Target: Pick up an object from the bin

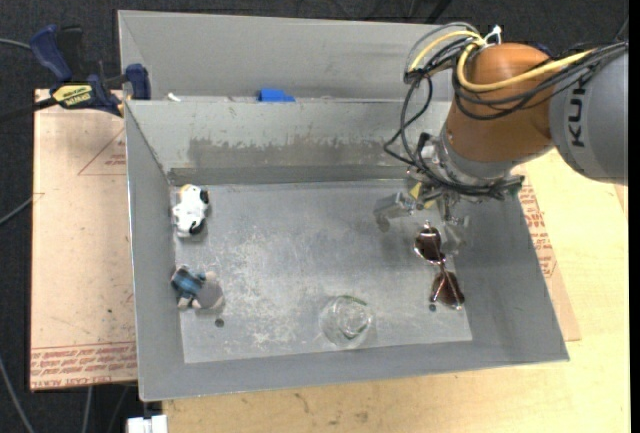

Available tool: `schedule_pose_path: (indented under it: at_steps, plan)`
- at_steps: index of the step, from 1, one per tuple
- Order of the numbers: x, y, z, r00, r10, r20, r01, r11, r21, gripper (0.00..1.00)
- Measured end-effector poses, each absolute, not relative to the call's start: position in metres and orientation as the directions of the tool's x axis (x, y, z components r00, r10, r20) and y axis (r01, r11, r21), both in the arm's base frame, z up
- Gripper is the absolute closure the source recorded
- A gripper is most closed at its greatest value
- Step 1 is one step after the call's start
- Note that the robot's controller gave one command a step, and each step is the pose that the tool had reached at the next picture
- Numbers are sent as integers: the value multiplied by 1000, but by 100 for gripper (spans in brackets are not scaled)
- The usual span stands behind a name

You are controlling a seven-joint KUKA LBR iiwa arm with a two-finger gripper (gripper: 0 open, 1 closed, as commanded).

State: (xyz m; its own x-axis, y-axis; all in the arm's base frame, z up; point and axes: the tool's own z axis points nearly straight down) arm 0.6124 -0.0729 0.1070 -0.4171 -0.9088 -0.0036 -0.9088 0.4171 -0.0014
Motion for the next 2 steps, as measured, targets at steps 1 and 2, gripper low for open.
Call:
schedule_pose_path:
  at_steps: [1,2]
  plan:
    - [578,-73,82,-426,-905,-4,-905,426,-2,0]
    - [564,-113,73,-442,-897,-5,-897,442,2,0]
